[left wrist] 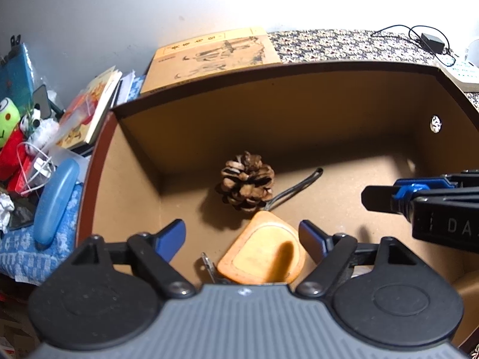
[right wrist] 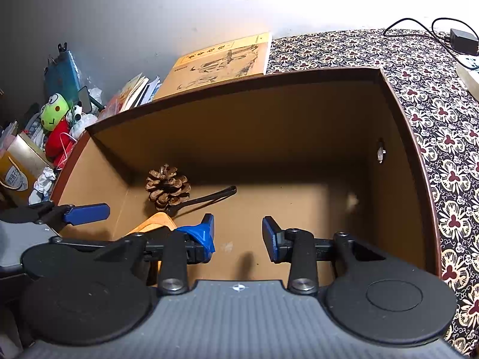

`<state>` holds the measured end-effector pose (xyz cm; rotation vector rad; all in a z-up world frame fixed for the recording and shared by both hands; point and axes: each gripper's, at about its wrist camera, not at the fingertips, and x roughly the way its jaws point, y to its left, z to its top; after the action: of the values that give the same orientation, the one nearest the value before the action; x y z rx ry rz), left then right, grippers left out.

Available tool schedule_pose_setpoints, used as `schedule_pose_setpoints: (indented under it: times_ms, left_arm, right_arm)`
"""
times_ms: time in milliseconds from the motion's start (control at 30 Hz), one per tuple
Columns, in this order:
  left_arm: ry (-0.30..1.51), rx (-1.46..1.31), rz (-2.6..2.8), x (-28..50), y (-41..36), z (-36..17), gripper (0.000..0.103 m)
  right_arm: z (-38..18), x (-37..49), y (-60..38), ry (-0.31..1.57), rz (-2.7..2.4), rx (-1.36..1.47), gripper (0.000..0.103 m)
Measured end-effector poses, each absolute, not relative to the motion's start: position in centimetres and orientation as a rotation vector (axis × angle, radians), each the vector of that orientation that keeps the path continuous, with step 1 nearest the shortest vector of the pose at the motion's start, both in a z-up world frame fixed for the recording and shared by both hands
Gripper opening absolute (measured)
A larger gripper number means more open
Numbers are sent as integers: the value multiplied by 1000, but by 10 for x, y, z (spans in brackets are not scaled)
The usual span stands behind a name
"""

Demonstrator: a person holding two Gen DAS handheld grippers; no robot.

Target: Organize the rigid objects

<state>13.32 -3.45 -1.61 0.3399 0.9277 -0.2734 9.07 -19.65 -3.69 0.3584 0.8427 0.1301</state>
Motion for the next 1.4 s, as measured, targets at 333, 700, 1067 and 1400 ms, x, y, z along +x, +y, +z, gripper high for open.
schedule_pose_setpoints:
  times_ms: [333, 700, 1067, 1400]
  left_arm:
    - [942, 352, -273, 133, -36, -18, 82]
    - [948, 364, -262, 136, -37, -19, 82]
    - [947, 366, -261, 136, -37, -20, 82]
    - [937, 358, -250, 135, -36, -19, 82]
  right_arm:
    - [-37, 90, -197, 838, 131, 359, 19]
    - [-38, 91, -197, 844, 131, 356, 19]
    - [-37, 91, -195, 846, 133, 344, 19]
    - [-36, 90, -195, 836, 131, 344, 19]
